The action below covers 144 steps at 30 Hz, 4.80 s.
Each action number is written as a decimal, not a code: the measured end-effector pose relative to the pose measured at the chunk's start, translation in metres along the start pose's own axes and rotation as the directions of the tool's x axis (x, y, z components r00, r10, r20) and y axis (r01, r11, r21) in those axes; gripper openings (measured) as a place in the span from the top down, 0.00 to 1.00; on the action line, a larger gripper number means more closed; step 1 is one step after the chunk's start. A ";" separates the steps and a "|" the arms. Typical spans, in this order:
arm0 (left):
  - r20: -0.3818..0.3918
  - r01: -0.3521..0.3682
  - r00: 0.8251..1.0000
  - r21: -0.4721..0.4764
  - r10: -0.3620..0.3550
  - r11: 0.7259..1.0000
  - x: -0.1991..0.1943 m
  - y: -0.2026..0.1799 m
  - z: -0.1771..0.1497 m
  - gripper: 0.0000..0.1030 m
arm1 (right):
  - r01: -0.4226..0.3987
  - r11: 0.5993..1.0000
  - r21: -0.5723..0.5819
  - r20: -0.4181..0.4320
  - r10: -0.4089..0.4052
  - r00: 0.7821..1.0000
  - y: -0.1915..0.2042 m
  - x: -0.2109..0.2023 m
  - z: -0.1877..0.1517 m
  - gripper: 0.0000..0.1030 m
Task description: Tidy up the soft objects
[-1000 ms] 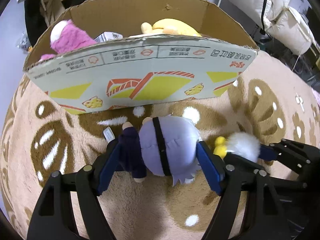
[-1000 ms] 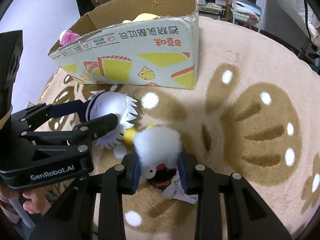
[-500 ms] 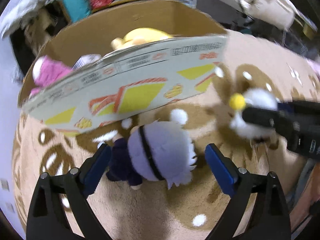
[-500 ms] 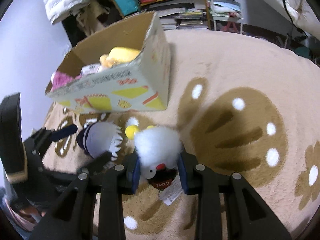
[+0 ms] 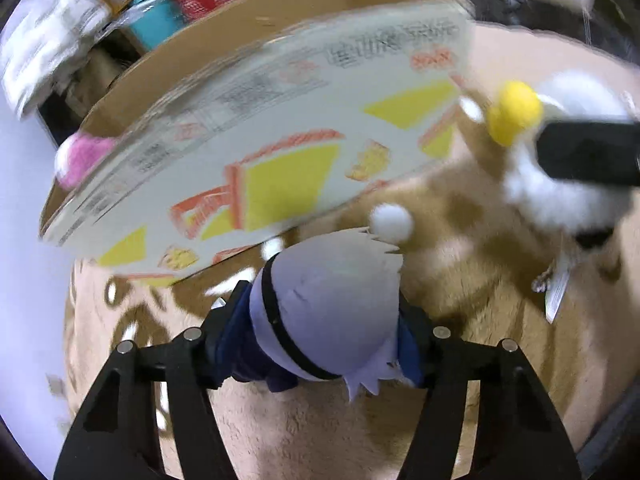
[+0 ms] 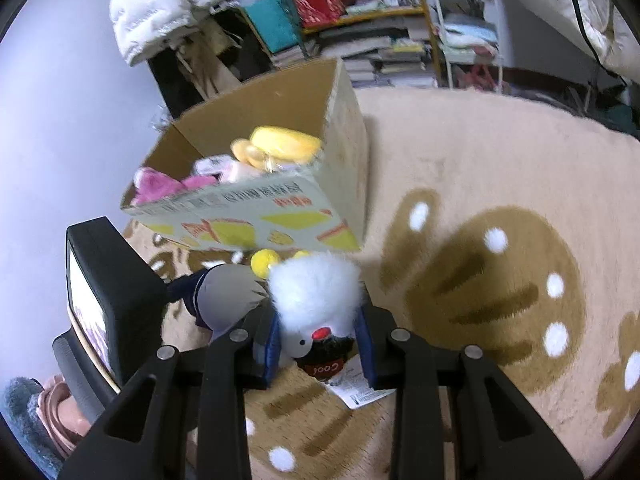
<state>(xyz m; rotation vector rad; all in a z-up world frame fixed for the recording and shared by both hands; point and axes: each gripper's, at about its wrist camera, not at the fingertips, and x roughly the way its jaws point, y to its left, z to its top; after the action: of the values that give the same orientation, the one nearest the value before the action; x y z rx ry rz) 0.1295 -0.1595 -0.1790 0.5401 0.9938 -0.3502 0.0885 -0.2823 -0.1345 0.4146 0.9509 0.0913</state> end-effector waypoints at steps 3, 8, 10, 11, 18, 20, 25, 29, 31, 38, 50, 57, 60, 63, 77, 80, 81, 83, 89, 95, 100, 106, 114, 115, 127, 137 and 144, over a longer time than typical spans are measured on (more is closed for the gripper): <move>0.022 -0.017 1.000 -0.057 0.018 0.998 -0.010 0.014 -0.003 0.41 | -0.022 1.000 -0.018 0.042 0.023 0.999 0.006 -0.008 0.001 0.68; 0.125 0.017 0.992 -0.125 -0.002 0.992 -0.046 0.032 -0.009 0.42 | -0.065 0.997 -0.041 0.121 0.070 0.990 0.014 -0.024 0.004 0.68; 0.200 0.034 0.980 -0.143 -0.004 0.989 -0.069 0.037 -0.013 0.42 | -0.069 0.996 -0.054 0.160 0.077 0.984 0.018 -0.032 0.006 0.68; 0.229 0.044 0.973 -0.153 -0.008 0.987 -0.078 0.044 -0.014 0.42 | -0.076 0.995 -0.062 0.185 0.086 0.979 0.020 -0.037 0.007 0.68; 0.407 0.081 0.913 -0.234 0.022 0.969 -0.129 0.083 0.002 0.41 | -0.111 0.986 -0.125 0.298 0.144 0.944 0.036 -0.062 0.026 0.68; 0.437 0.088 0.899 -0.250 0.031 0.964 -0.135 0.096 0.010 0.41 | -0.107 0.983 -0.149 0.320 0.151 0.936 0.042 -0.066 0.036 0.68; 0.462 0.092 0.885 -0.287 0.054 0.953 -0.139 0.120 0.031 0.41 | -0.095 0.974 -0.208 0.342 0.163 0.926 0.056 -0.062 0.068 0.67; 0.469 0.098 0.882 -0.295 0.054 0.950 -0.134 0.134 0.046 0.41 | -0.111 0.967 -0.231 0.362 0.191 0.912 0.065 -0.059 0.091 0.67; 0.473 0.097 0.879 -0.288 0.054 0.953 -0.129 0.138 0.057 0.41 | -0.125 0.961 -0.247 0.378 0.215 0.900 0.069 -0.059 0.103 0.67; 0.463 0.112 0.885 -0.297 0.041 0.948 -0.103 0.143 0.082 0.40 | -0.115 0.955 -0.272 0.379 0.217 0.900 0.070 -0.038 0.119 0.67; 0.374 0.097 0.927 -0.311 0.028 0.945 -0.068 0.140 0.085 0.15 | -0.160 0.971 -0.176 0.228 0.199 0.953 0.035 0.013 0.107 0.64; 0.378 0.045 0.921 -0.339 0.092 0.940 -0.085 0.142 0.072 0.06 | -0.130 0.973 -0.190 0.263 0.178 0.948 0.036 -0.003 0.100 0.54; 0.393 0.014 0.911 -0.333 0.126 0.943 -0.102 0.142 0.060 0.04 | -0.114 0.975 -0.189 0.288 0.166 0.943 0.037 -0.019 0.094 0.39; 0.406 -0.037 0.898 -0.312 0.168 0.949 -0.118 0.138 0.048 0.04 | -0.099 0.978 -0.186 0.309 0.153 0.938 0.038 -0.034 0.089 0.30; 0.440 -0.014 0.881 -0.347 0.176 0.938 -0.203 0.121 -0.017 0.01 | -0.017 0.978 -0.207 0.440 0.109 0.891 0.060 -0.126 0.045 0.00; 0.464 -0.019 0.864 -0.355 0.194 0.934 -0.220 0.117 -0.030 0.01 | -0.003 0.977 -0.215 0.454 0.103 0.885 0.063 -0.138 0.031 0.00; 0.472 -0.023 0.858 -0.354 0.200 0.935 -0.226 0.116 -0.035 0.01 | 0.008 0.976 -0.216 0.460 0.094 0.883 0.064 -0.141 0.026 0.00; 0.485 -0.032 0.849 -0.349 0.210 0.936 -0.234 0.112 -0.043 0.01 | 0.019 0.975 -0.221 0.467 0.089 0.880 0.065 -0.147 0.017 0.00; 0.516 0.007 0.831 -0.381 0.206 0.925 -0.246 0.105 -0.071 0.01 | 0.064 0.966 -0.249 0.456 0.059 0.888 0.068 -0.153 -0.005 0.00; 0.521 -0.016 0.825 -0.368 0.220 0.930 -0.244 0.100 -0.084 0.01 | 0.078 0.962 -0.263 0.451 0.051 0.891 0.068 -0.154 -0.023 0.00; 0.519 -0.006 0.830 -0.357 0.204 0.934 -0.236 0.101 -0.086 0.01 | 0.105 0.954 -0.282 0.462 0.039 0.886 0.066 -0.152 -0.030 0.00; 0.518 -0.002 0.833 -0.351 0.195 0.937 -0.229 0.101 -0.089 0.01 | 0.100 0.960 -0.263 0.477 0.039 0.878 0.063 -0.151 -0.031 0.00; 0.521 -0.006 0.832 -0.338 0.193 0.941 -0.221 0.101 -0.087 0.01 | 0.107 0.966 -0.235 0.488 0.022 0.873 0.057 -0.149 -0.029 0.00; 0.519 -0.008 0.833 -0.338 0.193 0.941 -0.221 0.100 -0.087 0.01 | 0.106 0.967 -0.231 0.489 0.021 0.872 0.056 -0.149 -0.029 0.00; 0.512 -0.002 0.840 -0.325 0.178 0.946 -0.217 0.097 -0.086 0.01 | 0.107 0.968 -0.228 0.487 0.019 0.873 0.055 -0.149 -0.028 0.00; 0.509 0.009 0.845 -0.318 0.163 0.948 -0.213 0.094 -0.085 0.01 | 0.128 0.966 -0.226 0.503 0.003 0.864 0.053 -0.145 -0.032 0.00; 0.515 0.026 0.845 -0.311 0.146 0.950 -0.214 0.092 -0.085 0.01 | 0.127 0.966 -0.224 0.500 0.002 0.866 0.054 -0.144 -0.033 0.00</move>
<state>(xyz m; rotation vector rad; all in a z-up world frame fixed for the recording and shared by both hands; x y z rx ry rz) 0.0092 -0.0278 -0.0070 0.1664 0.4693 -0.2600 -0.0169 -0.2590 -0.0196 0.1552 0.4299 0.0394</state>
